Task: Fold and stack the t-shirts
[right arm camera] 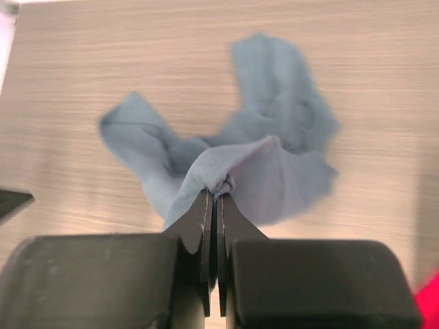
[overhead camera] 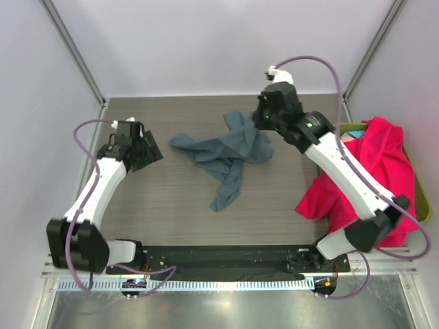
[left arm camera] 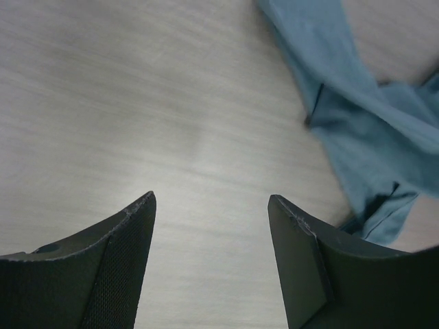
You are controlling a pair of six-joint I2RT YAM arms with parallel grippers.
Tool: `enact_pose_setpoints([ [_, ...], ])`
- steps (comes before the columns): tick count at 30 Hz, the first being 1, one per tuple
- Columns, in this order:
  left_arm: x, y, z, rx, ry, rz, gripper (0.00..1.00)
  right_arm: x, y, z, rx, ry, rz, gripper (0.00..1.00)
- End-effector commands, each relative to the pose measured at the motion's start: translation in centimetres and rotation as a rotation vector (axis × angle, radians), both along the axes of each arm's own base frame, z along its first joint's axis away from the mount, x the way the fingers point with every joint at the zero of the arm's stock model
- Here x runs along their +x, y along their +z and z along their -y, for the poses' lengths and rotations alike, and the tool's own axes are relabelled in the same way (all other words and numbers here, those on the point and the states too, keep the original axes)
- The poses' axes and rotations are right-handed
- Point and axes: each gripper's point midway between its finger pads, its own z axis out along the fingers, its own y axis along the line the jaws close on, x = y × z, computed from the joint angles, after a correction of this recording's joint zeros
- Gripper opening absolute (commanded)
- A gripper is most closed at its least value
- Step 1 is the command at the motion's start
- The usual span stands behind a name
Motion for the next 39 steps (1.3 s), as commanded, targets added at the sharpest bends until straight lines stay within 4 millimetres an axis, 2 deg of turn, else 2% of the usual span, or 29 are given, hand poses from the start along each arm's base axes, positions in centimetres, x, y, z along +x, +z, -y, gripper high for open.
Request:
enact_pose_setpoints([
  [1, 5.2, 0.2, 2.1, -0.119, 0.015, 0.037, 0.68, -1.9, -4.9, 5.3, -0.097, -0.134, -0.108, 0.01],
  [2, 6.5, 0.0, 2.6, -0.144, 0.017, 0.053, 0.68, -2.3, -5.5, 6.5, -0.099, -0.166, -0.116, 0.01],
  [3, 7.3, -0.4, 2.9, -0.167, 0.040, 0.049, 0.68, -3.2, -5.1, 7.7, -0.071, -0.202, -0.101, 0.01],
  [4, 8.8, -1.8, 3.2, -0.176, 0.052, 0.032, 0.68, -3.8, -7.4, 8.7, -0.085, -0.219, -0.136, 0.01],
  [5, 9.6, -2.3, 3.4, -0.185, 0.059, 0.031, 0.68, -4.0, -8.2, 9.8, -0.077, -0.246, -0.146, 0.01],
  [6, 10.2, -3.3, 3.6, -0.190, 0.066, 0.012, 0.68, -4.4, -8.6, 10.0, -0.056, -0.245, -0.154, 0.01],
  [7, 11.5, -3.3, 3.9, -0.207, 0.073, 0.023, 0.68, -5.3, -9.8, 10.4, -0.052, -0.243, -0.166, 0.01],
  [8, 11.9, -5.8, 4.1, -0.205, 0.081, -0.035, 0.68, -5.5, -10.1, 10.8, -0.048, -0.247, -0.172, 0.01],
  [9, 12.5, -6.4, 4.4, -0.212, 0.084, -0.043, 0.68, -6.2, -11.4, 10.8, -0.051, -0.243, -0.200, 0.01],
  [10, 13.7, -6.1, 4.7, -0.228, 0.081, -0.019, 0.68, -6.4, -11.5, 10.8, -0.045, -0.237, -0.199, 0.01],
  [11, 14.2, -7.5, 5.0, -0.234, 0.082, -0.040, 0.68, -6.6, -11.9, 10.8, -0.046, -0.233, -0.211, 0.01],
  [17, 18.4, -6.3, 5.8, -0.274, 0.087, 0.064, 0.73, -7.4, -13.7, 10.9, -0.062, -0.216, -0.241, 0.01],
  [18, 18.9, -7.1, 5.8, -0.270, 0.092, 0.053, 0.74, -7.5, -13.8, 11.0, -0.062, -0.216, -0.241, 0.01],
  [19, 19.8, -6.4, 6.0, -0.275, 0.086, 0.067, 0.75, -7.5, -14.0, 11.0, -0.066, -0.215, -0.243, 0.01],
  [21, 21.1, -7.3, 6.3, -0.276, 0.080, 0.051, 0.76, -7.5, -14.3, 11.0, -0.073, -0.208, -0.247, 0.01],
  [23, 21.5, -8.5, 6.3, -0.269, 0.084, 0.020, 0.76, -7.4, -14.7, 10.9, -0.081, -0.200, -0.253, 0.01],
  [24, 22.2, -8.4, 6.3, -0.270, 0.083, 0.026, 0.76, -7.4, -14.7, 10.8, -0.083, -0.198, -0.254, 0.01],
  [25, 22.2, -9.8, 6.4, -0.267, 0.086, -0.005, 0.75, -7.3, -14.8, 10.9, -0.085, -0.201, -0.254, 0.01],
  [27, 22.5, -10.4, 6.8, -0.278, 0.079, -0.016, 0.73, -7.2, -15.0, 11.0, -0.093, -0.205, -0.254, 0.01],
  [29, 22.2, -11.7, 7.2, -0.281, 0.073, -0.052, 0.70, -7.2, -15.2, 11.2, -0.100, -0.208, -0.256, 0.01],
  [33, 20.6, -12.4, 7.5, -0.265, 0.086, -0.102, 0.69, -7.1, -15.1, 11.5, -0.104, -0.217, -0.254, 0.01],
  [36, 20.4, -12.3, 8.2, -0.279, 0.059, -0.097, 0.49, -7.0, -15.3, 11.7, -0.104, -0.224, -0.256, 0.01],
  [37, 20.5, -12.2, 8.5, -0.289, 0.043, -0.090, 0.30, -7.0, -15.2, 11.8, -0.102, -0.229, -0.255, 0.01],
  [39, 20.6, -11.0, 9.2, -0.322, 0.009, -0.071, 0.09, -6.8, -15.2, 11.9, -0.099, -0.232, -0.255, 0.01],
])
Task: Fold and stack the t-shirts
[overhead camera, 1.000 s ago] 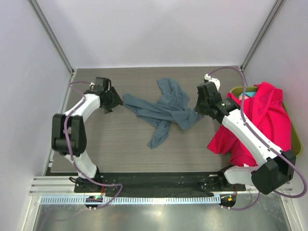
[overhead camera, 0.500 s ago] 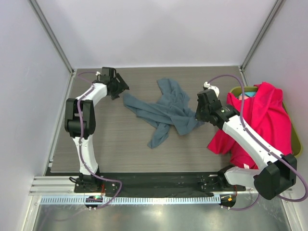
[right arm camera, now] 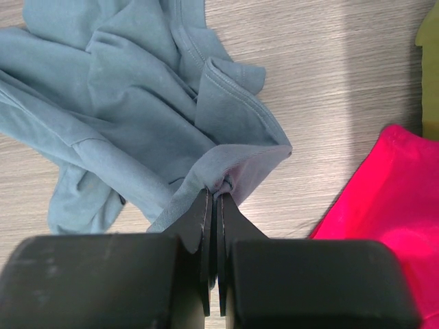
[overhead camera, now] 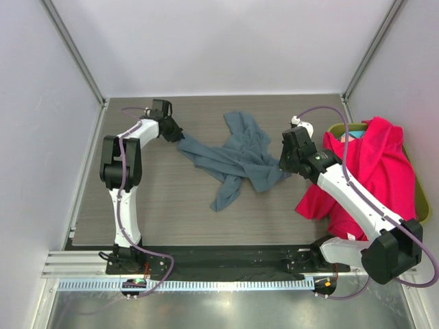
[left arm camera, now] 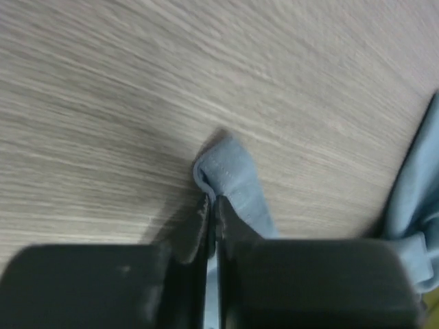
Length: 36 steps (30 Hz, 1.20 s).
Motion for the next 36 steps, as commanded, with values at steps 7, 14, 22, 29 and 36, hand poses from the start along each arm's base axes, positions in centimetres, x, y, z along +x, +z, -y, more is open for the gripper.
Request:
enact_pose_setpoints([
  [7, -3.1, 13.5, -2.2, 0.077, 0.039, 0.199, 0.00, 1.9, 5.7, 0.5, 0.049, -0.028, 0.167, 0.01],
  [14, -10.8, 30.7, -6.8, 0.206, 0.132, 0.514, 0.00, 0.6, 15.9, 1.0, 0.156, -0.034, 0.402, 0.01],
  [22, -23.3, 45.0, -10.6, 0.254, 0.220, 0.855, 0.00, -6.8, 26.2, 0.1, 0.369, 0.173, 0.670, 0.01],
  [29, -32.8, 50.4, -12.3, 0.243, 0.259, 1.133, 0.00, -13.9, 32.3, 3.4, 0.481, 0.152, 0.908, 0.01],
  [36, -32.0, 51.9, -12.7, 0.308, 0.250, 1.111, 0.00, -9.3, 35.5, 3.6, 0.380, 0.052, 0.806, 0.01],
])
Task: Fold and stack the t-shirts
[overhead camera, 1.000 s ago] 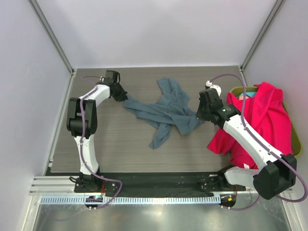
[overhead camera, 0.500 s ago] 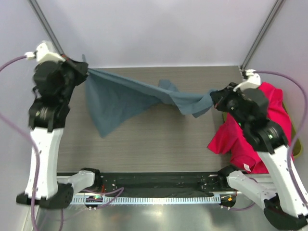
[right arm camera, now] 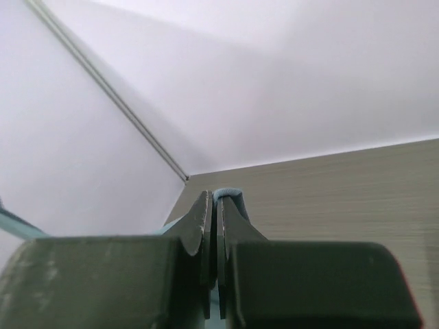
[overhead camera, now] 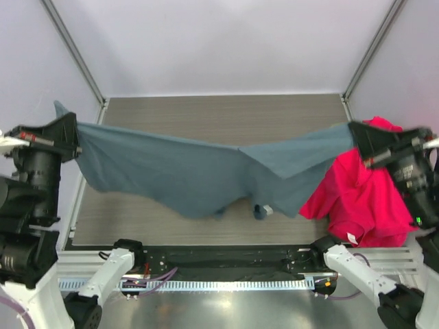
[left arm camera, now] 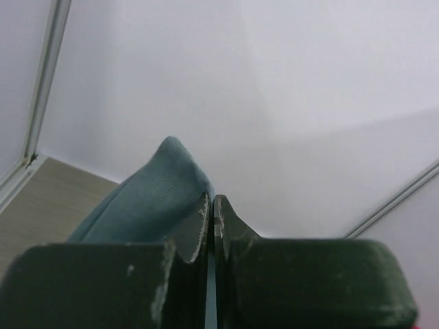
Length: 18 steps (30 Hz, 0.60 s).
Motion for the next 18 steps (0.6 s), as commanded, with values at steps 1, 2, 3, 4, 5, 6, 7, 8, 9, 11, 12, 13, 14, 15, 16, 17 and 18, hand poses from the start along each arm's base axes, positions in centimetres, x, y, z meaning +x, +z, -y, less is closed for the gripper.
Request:
enact_pose_setpoints([
  [1, 6.5, -2.2, -0.6, 0.059, 0.088, -0.173, 0.00, 7.0, -1.3, -0.9, -0.080, -0.108, -0.169, 0.01],
  [2, 7.1, -1.6, -0.7, 0.058, 0.101, -0.183, 0.00, 8.4, -1.3, -1.0, -0.090, -0.137, -0.197, 0.01],
  [3, 8.8, -2.9, -0.6, 0.067, 0.110, -0.255, 0.00, 9.4, -0.1, 0.0, -0.084, -0.213, -0.211, 0.01],
  [4, 12.5, -5.2, -0.2, 0.090, 0.119, -0.360, 0.00, 13.7, -2.0, -1.1, -0.133, -0.252, -0.302, 0.01],
  [5, 14.0, -5.1, -0.2, 0.093, 0.129, -0.388, 0.00, 16.1, -2.9, -1.5, -0.168, -0.285, -0.345, 0.01],
  [6, 15.6, -6.9, -0.2, 0.108, 0.130, -0.464, 0.00, 17.4, -2.0, -0.4, -0.177, -0.372, -0.346, 0.01],
  [7, 17.5, -8.3, 0.0, 0.119, 0.110, -0.520, 0.00, 22.5, -5.9, -1.9, -0.279, -0.406, -0.448, 0.01],
  [8, 21.5, -11.9, -0.7, 0.107, 0.106, -0.645, 0.00, 24.5, -6.1, -1.9, -0.292, -0.450, -0.451, 0.01],
  [9, 23.4, -13.7, -1.0, 0.093, 0.092, -0.693, 0.00, 27.0, -7.4, -0.8, -0.309, -0.501, -0.482, 0.01],
  [11, 27.3, -18.2, -2.2, 0.041, 0.072, -0.805, 0.00, 34.3, -14.8, -1.6, -0.375, -0.492, -0.623, 0.01],
  [12, 30.3, -24.4, -3.1, 0.000, 0.035, -0.961, 0.07, 36.7, -15.3, -0.6, -0.343, -0.496, -0.620, 0.01],
  [13, 31.3, -27.2, -3.4, -0.020, 0.023, -1.039, 0.18, 38.5, -17.2, -2.7, -0.320, -0.361, -0.644, 0.45],
  [14, 31.2, -28.7, -3.8, -0.039, 0.020, -1.113, 0.46, 40.9, -21.5, -3.5, -0.342, -0.312, -0.709, 0.79],
  [15, 32.0, -33.6, -3.2, -0.056, -0.030, -1.244, 0.55, 41.3, -21.8, -3.7, -0.330, -0.290, -0.712, 0.99],
  [16, 31.8, -34.5, -3.1, -0.047, -0.042, -1.284, 0.60, 41.4, -22.8, -3.8, -0.337, -0.284, -0.731, 1.00],
  [17, 31.5, -36.2, -2.8, -0.018, -0.052, -1.328, 0.63, 41.4, -23.6, -4.0, -0.351, -0.282, -0.745, 1.00],
  [18, 31.1, -35.7, -2.7, -0.006, -0.051, -1.311, 0.68, 41.1, -25.2, -4.0, -0.360, -0.272, -0.774, 1.00],
])
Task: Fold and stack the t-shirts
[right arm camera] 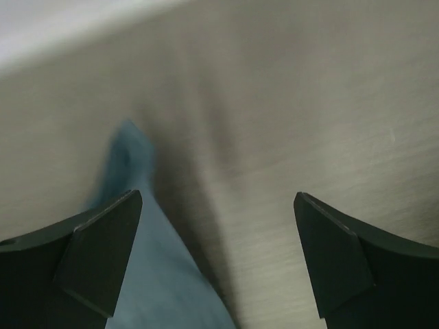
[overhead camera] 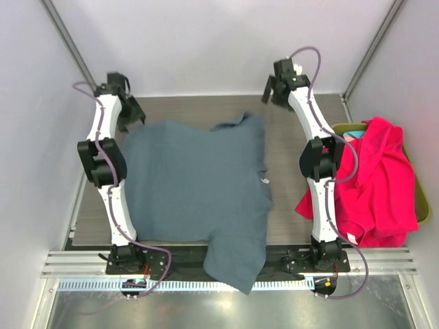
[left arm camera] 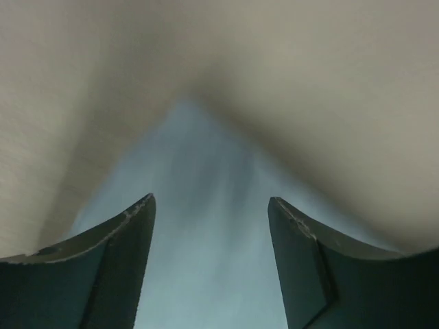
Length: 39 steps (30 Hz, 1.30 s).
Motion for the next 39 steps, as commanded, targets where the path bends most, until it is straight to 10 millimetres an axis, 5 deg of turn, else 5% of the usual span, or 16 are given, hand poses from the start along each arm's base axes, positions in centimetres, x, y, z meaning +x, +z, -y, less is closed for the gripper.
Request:
enact_pose_setpoints([
  [1, -5.5, 2.4, 1.4, -0.016, -0.049, -0.083, 0.70, -3.3, 6.1, -0.3, 0.054, 0.061, 0.074, 0.99],
  [2, -6.0, 0.4, 1.4, -0.016, -0.046, -0.095, 0.71, -3.8, 5.5, -0.6, 0.066, 0.081, 0.066, 1.00],
  [4, -7.4, 1.9, 1.5, -0.008, -0.043, -0.050, 0.71, -5.7, 4.2, -0.5, 0.074, 0.083, 0.058, 1.00],
  [5, -8.6, 0.6, 1.7, -0.012, -0.046, -0.086, 0.71, -7.2, 1.0, -0.8, 0.073, 0.093, -0.010, 1.00],
  [6, -9.4, 0.9, 1.8, 0.000, -0.056, -0.083, 0.70, -7.8, 2.9, -1.0, 0.096, 0.101, 0.053, 1.00],
  [8, -11.8, 1.3, 2.3, 0.033, -0.069, -0.079, 0.69, -9.6, -0.2, -1.6, 0.122, 0.121, 0.001, 1.00],
  [10, -14.3, -0.3, 2.6, 0.063, -0.089, -0.118, 0.68, -9.9, 0.0, -3.7, 0.221, 0.191, 0.034, 1.00],
  [12, -15.7, 1.2, 3.3, 0.084, -0.090, -0.038, 0.67, -10.0, -1.0, -6.1, 0.302, 0.269, 0.026, 1.00],
  [13, -17.3, -0.4, 3.6, 0.066, -0.078, -0.067, 0.66, -9.6, -2.4, -7.1, 0.325, 0.289, -0.001, 1.00],
  [17, -20.9, 0.4, 7.0, 0.060, -0.175, 0.027, 0.64, -6.8, -2.8, -11.2, 0.371, 0.367, 0.005, 0.98],
  [23, -25.6, -0.7, 7.1, 0.042, -0.178, 0.087, 0.65, -2.0, -2.9, -15.7, 0.417, 0.411, 0.054, 0.95],
  [24, -26.1, 0.1, 7.2, 0.041, -0.184, 0.136, 0.65, -1.1, -4.9, -16.0, 0.418, 0.401, 0.030, 0.94],
  [26, -26.7, -0.8, 6.8, 0.048, -0.160, 0.156, 0.67, 0.3, -4.1, -16.8, 0.438, 0.406, 0.068, 0.93],
  [27, -26.8, -0.5, 6.8, 0.044, -0.154, 0.172, 0.67, 1.0, -6.4, -17.3, 0.434, 0.401, 0.041, 0.91],
  [30, -27.0, -0.1, 7.5, 0.016, -0.185, 0.191, 0.67, 2.4, -7.6, -18.9, 0.439, 0.418, 0.059, 0.89],
  [39, -26.8, -1.4, 8.8, 0.006, -0.252, 0.107, 0.63, 2.4, -11.1, -21.6, 0.442, 0.450, 0.042, 0.87],
])
